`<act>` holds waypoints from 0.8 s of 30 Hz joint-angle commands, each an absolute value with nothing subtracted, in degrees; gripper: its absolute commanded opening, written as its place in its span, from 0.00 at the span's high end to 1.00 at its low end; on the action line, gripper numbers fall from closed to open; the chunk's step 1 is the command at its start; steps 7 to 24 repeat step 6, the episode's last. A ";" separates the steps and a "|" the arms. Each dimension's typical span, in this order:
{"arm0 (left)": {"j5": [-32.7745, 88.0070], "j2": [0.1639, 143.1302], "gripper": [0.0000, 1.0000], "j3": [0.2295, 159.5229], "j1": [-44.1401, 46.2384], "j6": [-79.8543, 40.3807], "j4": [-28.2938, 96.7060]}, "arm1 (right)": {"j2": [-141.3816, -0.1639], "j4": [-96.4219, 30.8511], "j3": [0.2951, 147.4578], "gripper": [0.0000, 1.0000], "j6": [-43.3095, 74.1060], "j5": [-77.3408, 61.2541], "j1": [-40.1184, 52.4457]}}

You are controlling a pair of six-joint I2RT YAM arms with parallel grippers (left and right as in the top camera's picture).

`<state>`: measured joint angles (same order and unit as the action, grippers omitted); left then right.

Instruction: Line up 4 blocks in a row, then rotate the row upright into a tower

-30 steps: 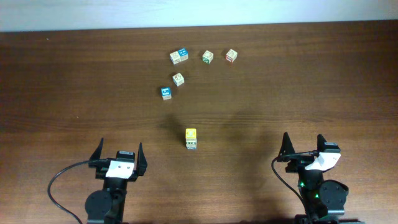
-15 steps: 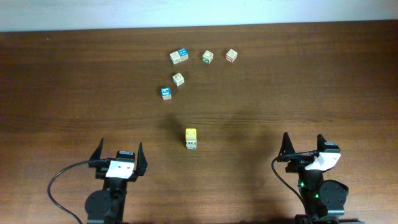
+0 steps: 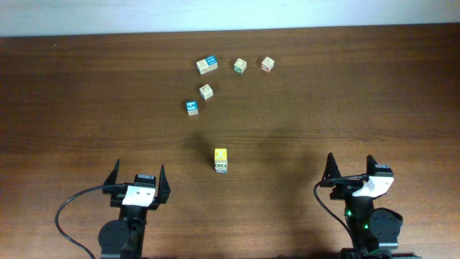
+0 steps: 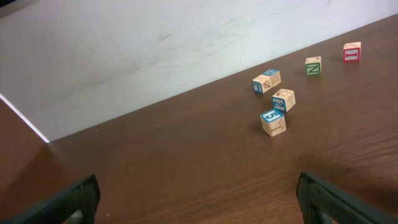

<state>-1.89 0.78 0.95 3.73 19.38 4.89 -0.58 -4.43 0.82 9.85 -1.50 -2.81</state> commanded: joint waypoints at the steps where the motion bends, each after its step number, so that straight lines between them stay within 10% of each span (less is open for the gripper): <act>1: -1.04 0.30 0.01 0.47 3.57 20.27 4.71 | -0.21 -4.47 0.32 0.01 9.23 -1.21 -2.98; 24: -1.04 0.30 0.01 0.49 3.57 20.27 4.71 | -0.21 -4.47 0.32 0.01 9.23 -1.21 -2.98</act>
